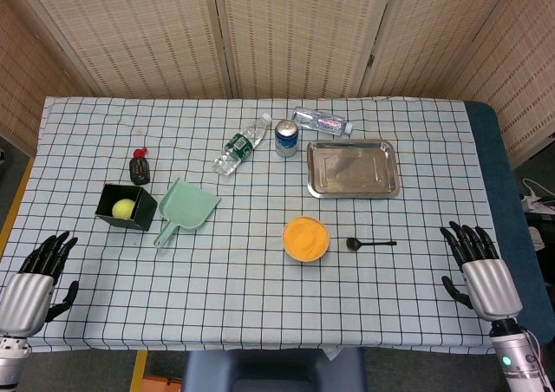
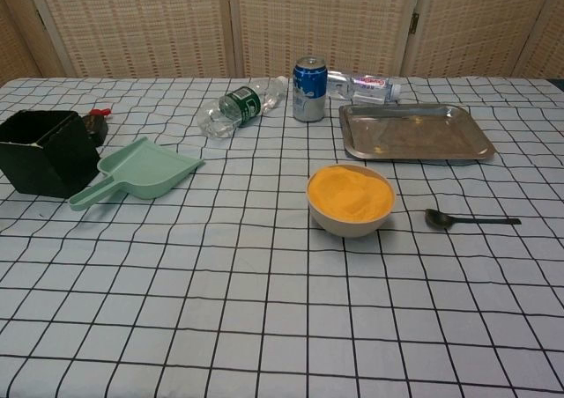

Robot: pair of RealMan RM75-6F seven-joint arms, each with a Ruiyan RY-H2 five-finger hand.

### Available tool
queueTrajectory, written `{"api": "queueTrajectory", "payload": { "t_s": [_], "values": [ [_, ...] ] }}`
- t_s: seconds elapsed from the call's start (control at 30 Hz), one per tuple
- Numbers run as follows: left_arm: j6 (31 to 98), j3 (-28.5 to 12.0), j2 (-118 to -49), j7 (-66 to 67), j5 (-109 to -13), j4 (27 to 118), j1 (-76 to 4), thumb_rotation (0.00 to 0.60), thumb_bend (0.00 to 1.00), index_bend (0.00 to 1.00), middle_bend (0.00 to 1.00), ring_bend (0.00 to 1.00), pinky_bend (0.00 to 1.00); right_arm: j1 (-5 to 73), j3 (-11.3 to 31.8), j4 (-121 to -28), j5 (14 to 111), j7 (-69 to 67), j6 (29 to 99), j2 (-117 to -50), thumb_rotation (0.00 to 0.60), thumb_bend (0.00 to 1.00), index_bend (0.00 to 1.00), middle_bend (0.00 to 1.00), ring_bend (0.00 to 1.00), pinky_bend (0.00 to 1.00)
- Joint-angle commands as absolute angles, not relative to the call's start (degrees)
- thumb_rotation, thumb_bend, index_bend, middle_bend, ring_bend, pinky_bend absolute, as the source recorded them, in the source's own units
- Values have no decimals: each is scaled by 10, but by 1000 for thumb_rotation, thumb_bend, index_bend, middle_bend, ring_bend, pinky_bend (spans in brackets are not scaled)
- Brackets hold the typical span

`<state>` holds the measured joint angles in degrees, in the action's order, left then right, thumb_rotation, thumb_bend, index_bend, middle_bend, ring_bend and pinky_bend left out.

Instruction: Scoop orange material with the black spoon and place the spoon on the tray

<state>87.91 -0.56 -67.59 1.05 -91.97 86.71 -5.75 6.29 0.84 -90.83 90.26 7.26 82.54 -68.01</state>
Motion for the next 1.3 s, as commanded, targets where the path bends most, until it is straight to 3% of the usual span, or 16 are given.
{"api": "queueTrajectory", "payload": {
  "t_s": [0.03,0.3,0.47,0.83,1.3],
  "values": [
    [862,-3,-669,23,-902,881,-57,600,460,0,0,0,163,63,7,-911,906,74,826,-679,600,252,0,0,0,0],
    [869,-8,-663,12,-899,893,-55,600,460,0,0,0,164,78,9,-907,919,60,815,-696,600,251,0,0,0,0],
    [869,-10,-665,-6,-905,885,-59,600,460,0,0,0,165,125,22,-928,913,91,750,-711,600,251,9,0,0,0],
    [853,-13,-662,-46,-896,870,-67,600,458,0,0,0,167,213,61,-921,824,150,613,-769,600,268,312,0,0,0],
    [841,-12,-659,-64,-890,863,-72,600,459,0,0,0,167,248,73,-833,756,189,590,-847,600,293,400,0,0,0]
  ]
}}
